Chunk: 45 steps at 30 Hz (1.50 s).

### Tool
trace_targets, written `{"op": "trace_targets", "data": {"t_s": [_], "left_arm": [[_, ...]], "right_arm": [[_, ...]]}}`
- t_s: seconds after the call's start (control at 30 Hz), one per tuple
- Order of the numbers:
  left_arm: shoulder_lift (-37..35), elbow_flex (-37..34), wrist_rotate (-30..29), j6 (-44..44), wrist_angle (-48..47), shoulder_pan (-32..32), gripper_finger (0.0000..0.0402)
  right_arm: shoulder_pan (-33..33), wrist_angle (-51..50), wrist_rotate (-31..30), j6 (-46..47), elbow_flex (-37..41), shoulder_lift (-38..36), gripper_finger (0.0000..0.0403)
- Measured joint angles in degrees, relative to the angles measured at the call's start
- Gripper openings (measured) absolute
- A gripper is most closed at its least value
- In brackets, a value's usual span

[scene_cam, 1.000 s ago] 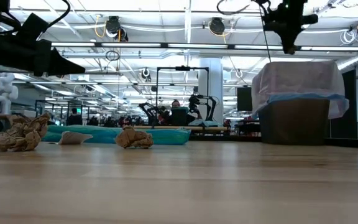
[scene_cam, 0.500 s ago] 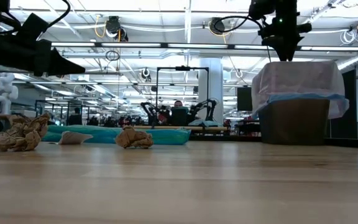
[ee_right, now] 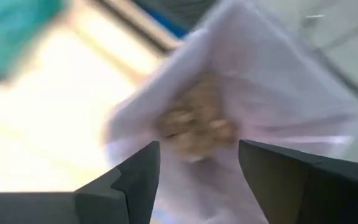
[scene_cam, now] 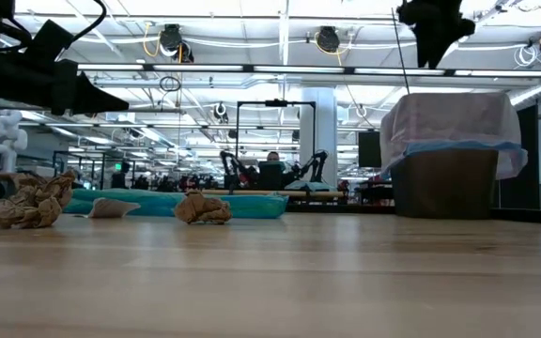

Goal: Place trash/remove bag and relplace
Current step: Put the brown napkin into the trash bin

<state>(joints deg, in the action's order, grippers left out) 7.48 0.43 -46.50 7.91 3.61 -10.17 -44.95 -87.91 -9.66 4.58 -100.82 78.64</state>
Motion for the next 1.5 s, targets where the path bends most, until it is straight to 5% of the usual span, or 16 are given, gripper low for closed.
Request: {"op": "trace_targets", "data": {"t_s": [0.27,0.93,1.5], "left_arm": [[0.0,0.0,0.0,0.0,0.0,0.0,0.0],[0.0,0.0,0.0,0.0,0.0,0.0,0.0],[0.0,0.0,0.0,0.0,0.0,0.0,0.0]], "right_arm": [[8.9,-1.9,14.2,5.0,4.1,-1.1,0.0183],[38.7,0.6,15.7,39.8,43.0,-0.9,0.0172],[54.5,19.8,18.8,57.2,57.6,-0.9,0.0272]]}}
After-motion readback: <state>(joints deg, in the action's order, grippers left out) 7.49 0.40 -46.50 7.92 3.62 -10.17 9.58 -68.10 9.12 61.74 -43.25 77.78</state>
